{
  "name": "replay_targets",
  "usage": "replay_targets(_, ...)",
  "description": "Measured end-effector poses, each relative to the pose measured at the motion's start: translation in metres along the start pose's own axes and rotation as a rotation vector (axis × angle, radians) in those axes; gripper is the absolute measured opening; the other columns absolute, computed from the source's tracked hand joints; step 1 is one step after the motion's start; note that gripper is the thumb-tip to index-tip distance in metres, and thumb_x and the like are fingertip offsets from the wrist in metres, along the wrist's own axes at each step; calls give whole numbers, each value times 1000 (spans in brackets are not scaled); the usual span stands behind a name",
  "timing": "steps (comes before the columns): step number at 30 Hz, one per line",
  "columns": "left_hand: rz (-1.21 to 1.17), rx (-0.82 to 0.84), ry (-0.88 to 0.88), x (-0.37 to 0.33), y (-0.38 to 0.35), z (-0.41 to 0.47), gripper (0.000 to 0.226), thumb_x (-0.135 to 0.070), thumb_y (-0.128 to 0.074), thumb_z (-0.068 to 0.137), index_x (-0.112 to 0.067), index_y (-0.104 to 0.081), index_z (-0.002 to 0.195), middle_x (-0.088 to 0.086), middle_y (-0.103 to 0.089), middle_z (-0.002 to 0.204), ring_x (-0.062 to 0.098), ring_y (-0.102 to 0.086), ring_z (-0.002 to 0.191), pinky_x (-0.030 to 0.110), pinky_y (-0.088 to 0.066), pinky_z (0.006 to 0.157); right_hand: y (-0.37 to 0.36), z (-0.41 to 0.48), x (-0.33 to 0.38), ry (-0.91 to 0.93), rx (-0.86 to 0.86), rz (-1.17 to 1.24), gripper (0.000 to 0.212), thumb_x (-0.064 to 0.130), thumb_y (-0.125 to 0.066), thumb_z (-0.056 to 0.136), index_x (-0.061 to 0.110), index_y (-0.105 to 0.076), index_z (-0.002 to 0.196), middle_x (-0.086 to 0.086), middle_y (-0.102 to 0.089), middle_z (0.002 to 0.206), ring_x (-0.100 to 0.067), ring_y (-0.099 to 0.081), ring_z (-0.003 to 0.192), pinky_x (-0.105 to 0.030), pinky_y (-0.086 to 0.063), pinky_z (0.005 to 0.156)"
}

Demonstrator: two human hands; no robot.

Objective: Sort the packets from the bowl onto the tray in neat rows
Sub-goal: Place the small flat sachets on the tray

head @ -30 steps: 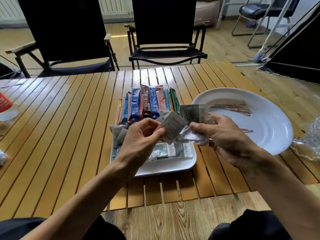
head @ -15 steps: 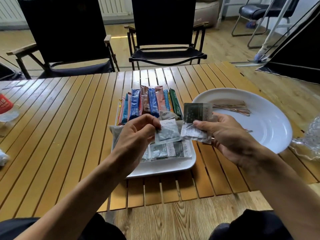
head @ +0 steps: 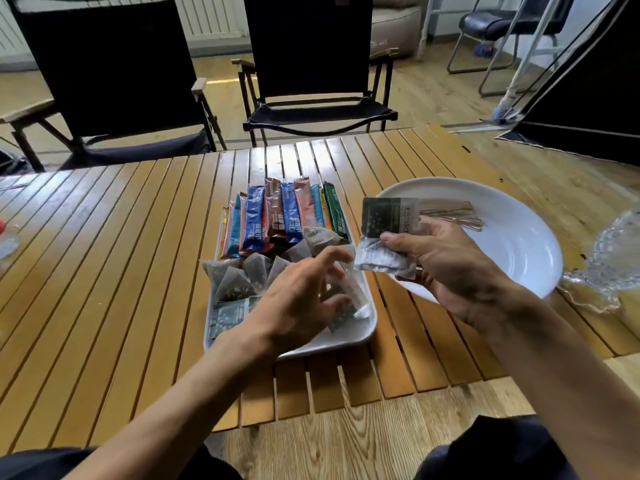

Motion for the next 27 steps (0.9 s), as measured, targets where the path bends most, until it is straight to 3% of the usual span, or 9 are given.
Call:
replay_targets(3,235,-99,-81,4,-3,-4,39,-42,-65,83,-29,-50,116,-7,-60,115,7,-52,100,29,-44,85,2,0,0,-4,-5,12,18,4,-62,90,6,-63,108,-9,-72,93,-9,-71,65,-19,-53,52)
replay_targets(7,380,-16,-112,8,-6,-9,49,-63,-61,75,-29,-55,110,-6,-57,115,13,-50,99,32,-40,86,2,0,0,-1,-10,0,18,5,-62,90,7,-62,109,-9,-72,95,-9,-71,66,-20,-54,52)
replay_targets(9,390,7,-91,8,-9,-10,50,-62,-62,74,-28,-54,111,-5,-54,115,14,-49,100,30,-38,87,1,0,1,-2,-9,-2,17,5,-61,91,8,-62,108,-9,-71,95,-9,-71,66,-19,-53,52)
replay_targets(15,278,21,-129,8,-11,-8,34,-39,-63,80,-28,-54,112,-7,-57,117,11,-51,103,23,-32,82,0,-2,1,11,-22,-1,11,4,-60,91,11,-62,101,-7,-71,91,-7,-71,62,-17,-52,50)
replay_targets(22,199,53,-124,8,-15,-6,30,-29,-61,85,-25,-60,115,-9,-60,122,10,-53,113,32,-40,96,0,-2,0,15,-9,4,12,4,-60,92,13,-62,99,-5,-72,90,-8,-72,64,-18,-53,50)
replay_targets(24,82,-17,-85,7,-11,-8,24,-33,-61,87,-26,-62,110,-10,-62,116,5,-55,107,29,-45,93,0,-3,0,18,-9,16,11,4,-60,91,13,-63,96,-4,-73,86,-9,-72,64,-19,-54,51)
replay_targets(27,-280,-144,89,-3,3,-6,16,-34,-58,89,-23,-63,99,-12,-66,96,-3,-61,89,16,-51,78,-1,-2,-1,30,9,29,11,3,-61,90,13,-63,94,1,-75,75,-10,-72,64,-20,-55,51)
Point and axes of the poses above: each hand's wrist, its own z-axis towards the middle knuckle, its own y-axis out of the back of the hand, x = y × z, the point moved 1 cm from there along z, towards the middle knuckle
